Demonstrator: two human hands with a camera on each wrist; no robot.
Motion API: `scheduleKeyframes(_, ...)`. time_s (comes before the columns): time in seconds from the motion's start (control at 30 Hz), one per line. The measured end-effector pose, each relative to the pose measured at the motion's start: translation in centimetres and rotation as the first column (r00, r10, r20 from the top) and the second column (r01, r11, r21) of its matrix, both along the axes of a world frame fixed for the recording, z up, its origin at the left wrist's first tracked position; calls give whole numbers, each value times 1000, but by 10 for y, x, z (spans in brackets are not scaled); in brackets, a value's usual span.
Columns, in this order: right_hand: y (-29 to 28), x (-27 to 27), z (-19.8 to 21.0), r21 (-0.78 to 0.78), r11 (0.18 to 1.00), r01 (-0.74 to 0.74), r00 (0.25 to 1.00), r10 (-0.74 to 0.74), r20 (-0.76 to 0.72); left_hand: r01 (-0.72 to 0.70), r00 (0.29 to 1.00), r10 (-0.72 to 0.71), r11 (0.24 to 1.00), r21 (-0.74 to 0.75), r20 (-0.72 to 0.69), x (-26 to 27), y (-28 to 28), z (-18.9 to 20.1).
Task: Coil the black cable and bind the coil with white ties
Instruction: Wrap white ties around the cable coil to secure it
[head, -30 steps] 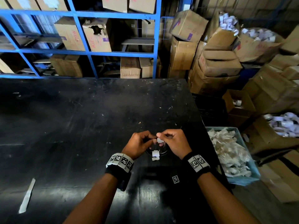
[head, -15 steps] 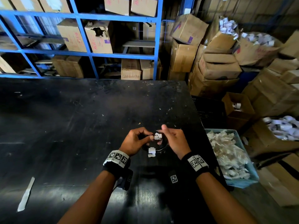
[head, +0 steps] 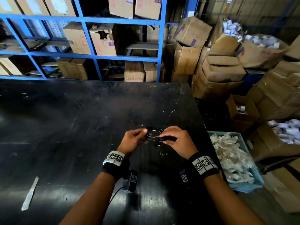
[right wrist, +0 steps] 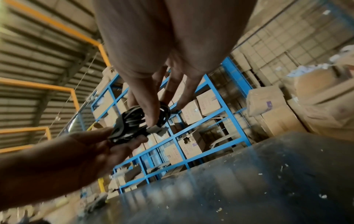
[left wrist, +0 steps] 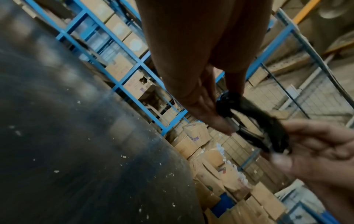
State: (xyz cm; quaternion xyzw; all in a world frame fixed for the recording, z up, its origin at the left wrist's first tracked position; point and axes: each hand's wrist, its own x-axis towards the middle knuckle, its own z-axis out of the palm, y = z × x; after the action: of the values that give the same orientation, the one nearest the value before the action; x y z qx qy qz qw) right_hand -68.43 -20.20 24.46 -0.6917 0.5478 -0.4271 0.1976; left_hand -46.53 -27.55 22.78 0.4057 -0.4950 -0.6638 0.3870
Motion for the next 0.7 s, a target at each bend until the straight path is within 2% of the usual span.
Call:
scheduleKeyframes(0.1, 1, -3, -5, -3, 998, -60, 998, 60, -36, 6, 998, -3, 999, 50, -64, 0, 3, 2)
scheduleKeyframes(0.13, 3, -5, -6, 50, 997, -63, 998, 63, 0, -12, 995, 18, 998, 60, -103, 0, 3, 3)
scheduleKeyframes(0.17, 5, -5, -4, 141, 989, -43, 994, 28, 104, -32, 990, 40, 998, 63, -136, 1, 3, 3)
scheduleKeyframes(0.2, 6, -4, -1, 244, 970, -11, 960, -58, 275, -42, 986, 51, 997, 60, -158, 0, 3, 4)
scheduleKeyframes(0.23, 6, -1, 0, 337, 941, 3, 883, -161, 441, -42, 983, 52, 997, 57, -174, -1, 4, 5)
scheduleKeyframes(0.27, 5, 3, 2, 408, 913, 7, 783, -259, 566, -33, 983, 42, 998, 53, -180, -2, 6, 5)
scheduleKeyframes(0.3, 4, 7, 3, 448, 894, 19, 704, -330, 629, -25, 983, 32, 999, 43, -179, -3, 7, 5)
scheduleKeyframes(0.37, 0, 12, 2, 460, 887, 53, 631, -386, 672, -24, 985, 28, 999, 22, -172, -7, 9, 4)
scheduleKeyframes(0.57, -4, 22, -3, 392, 912, 121, 532, -392, 750, -6, 999, 2, 994, -106, -41, -13, 7, 3)
scheduleKeyframes(0.7, -9, 26, -8, 356, 920, 163, 530, -386, 755, -5, 999, 13, 982, -188, 42, -19, 6, 2)
